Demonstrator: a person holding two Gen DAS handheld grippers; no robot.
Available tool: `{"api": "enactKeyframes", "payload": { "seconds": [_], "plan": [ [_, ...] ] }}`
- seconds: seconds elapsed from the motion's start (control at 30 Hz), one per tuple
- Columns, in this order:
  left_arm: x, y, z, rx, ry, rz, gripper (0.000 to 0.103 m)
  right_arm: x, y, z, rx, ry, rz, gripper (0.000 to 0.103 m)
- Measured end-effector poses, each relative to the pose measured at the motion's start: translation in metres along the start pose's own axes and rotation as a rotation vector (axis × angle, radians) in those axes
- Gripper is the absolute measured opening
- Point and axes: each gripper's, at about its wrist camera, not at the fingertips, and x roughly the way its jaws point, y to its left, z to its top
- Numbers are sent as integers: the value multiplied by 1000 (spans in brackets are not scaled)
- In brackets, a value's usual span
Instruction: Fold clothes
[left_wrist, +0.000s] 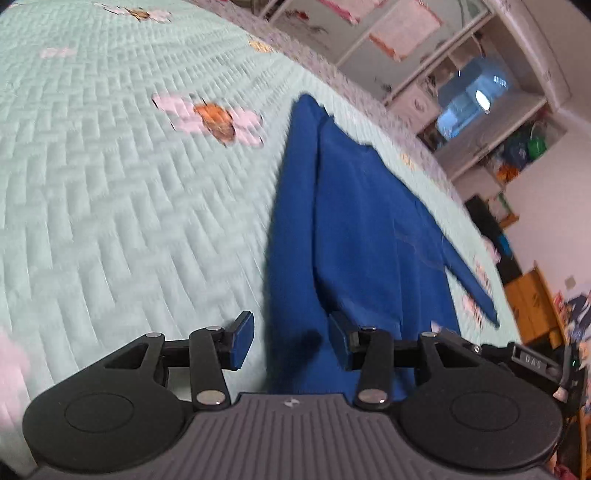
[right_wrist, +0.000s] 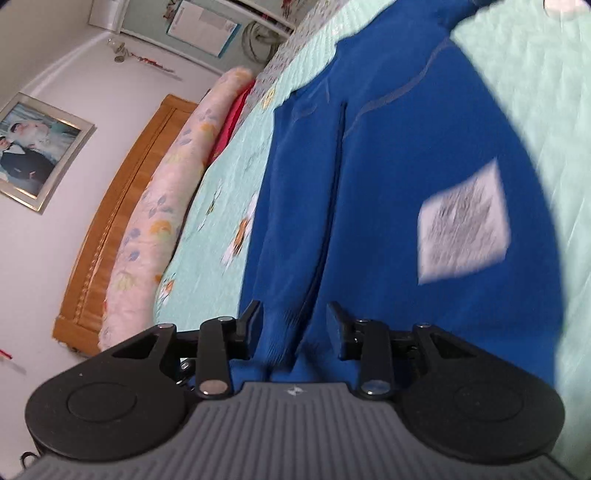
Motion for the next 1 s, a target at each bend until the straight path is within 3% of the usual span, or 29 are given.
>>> {"api": "enactKeyframes", "payload": {
  "seconds": [0.1, 0.23, 0.3, 0.5, 0.7, 0.77, 0.87, 0.93, 1.0],
  "plan": [
    [9, -5, -2, 17, 20, 28, 48, 8, 13, -7, -55, 8, -1, 39],
    [17, -1, -4, -3, 35, 4, 47, 18, 16, -10, -75, 12, -17, 39],
    [20, -2, -4, 21, 55, 2, 27, 21, 14, -14, -86, 18, -27, 39],
    [21, -16, -5, 108, 58, 83, 26, 11, 4, -13, -95, 12, -7, 39],
    [10, -13, -4, 74, 55, 83, 27, -16, -14, 7, -32, -71, 16, 40],
    [-1, -14, -4, 72, 36, 101, 27, -22, -22, 13, -29, -91, -44, 40],
    [-18, -28, 0, 112, -30, 127, 27, -37, -41, 20, 34, -123, -19, 39],
    [-23, -45, 7, 153, -75, 91, 27, -52, -49, 27, 68, -175, 1, 41],
    [-14, -66, 14, 192, -88, 29, 30, -73, -55, 39, 73, -267, -42, 42]
  ]
}}
